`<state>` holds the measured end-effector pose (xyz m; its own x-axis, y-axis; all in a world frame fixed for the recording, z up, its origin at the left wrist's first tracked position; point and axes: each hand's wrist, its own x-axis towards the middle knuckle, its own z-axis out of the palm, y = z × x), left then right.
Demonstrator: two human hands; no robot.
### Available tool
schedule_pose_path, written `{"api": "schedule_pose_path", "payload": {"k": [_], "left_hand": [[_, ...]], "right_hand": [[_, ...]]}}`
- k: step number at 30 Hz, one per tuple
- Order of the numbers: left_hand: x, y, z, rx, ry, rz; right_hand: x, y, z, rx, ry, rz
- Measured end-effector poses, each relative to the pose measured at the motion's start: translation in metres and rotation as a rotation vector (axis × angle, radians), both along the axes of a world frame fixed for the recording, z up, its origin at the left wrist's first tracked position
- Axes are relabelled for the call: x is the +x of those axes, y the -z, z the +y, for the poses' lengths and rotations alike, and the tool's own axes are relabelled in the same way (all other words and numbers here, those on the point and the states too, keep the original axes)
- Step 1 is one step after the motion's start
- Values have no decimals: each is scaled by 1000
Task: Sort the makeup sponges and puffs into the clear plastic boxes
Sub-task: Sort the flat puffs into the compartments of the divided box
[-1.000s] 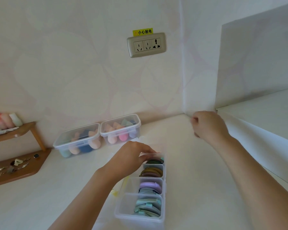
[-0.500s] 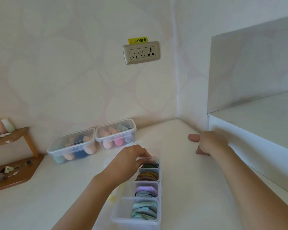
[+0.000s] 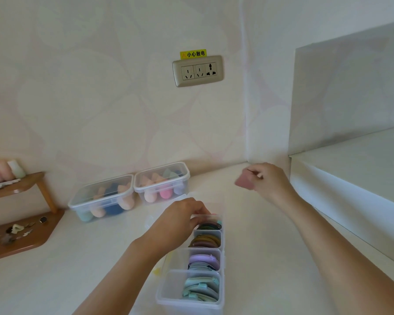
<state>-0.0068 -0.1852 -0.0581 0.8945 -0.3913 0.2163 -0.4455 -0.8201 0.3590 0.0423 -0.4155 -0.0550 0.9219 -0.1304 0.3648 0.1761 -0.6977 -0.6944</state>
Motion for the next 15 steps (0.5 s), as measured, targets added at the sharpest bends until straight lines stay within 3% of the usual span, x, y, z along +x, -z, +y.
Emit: {"api": "schedule_pose_path", "payload": {"k": [3,5,9,15], "left_hand": [[0,0,1,-4,10,-8],[-1,0,1,-12,13,-18],[1,2,2,-27,-10,-13],[1,0,3,-22,15,-19]], "right_hand": [[-18,-12,30,96,-262,-144],[-30,-11,48,13,-365,-165],[-32,-1,62,-204,-349,-116],[-34,-2,58,-341,-334,-70]]}}
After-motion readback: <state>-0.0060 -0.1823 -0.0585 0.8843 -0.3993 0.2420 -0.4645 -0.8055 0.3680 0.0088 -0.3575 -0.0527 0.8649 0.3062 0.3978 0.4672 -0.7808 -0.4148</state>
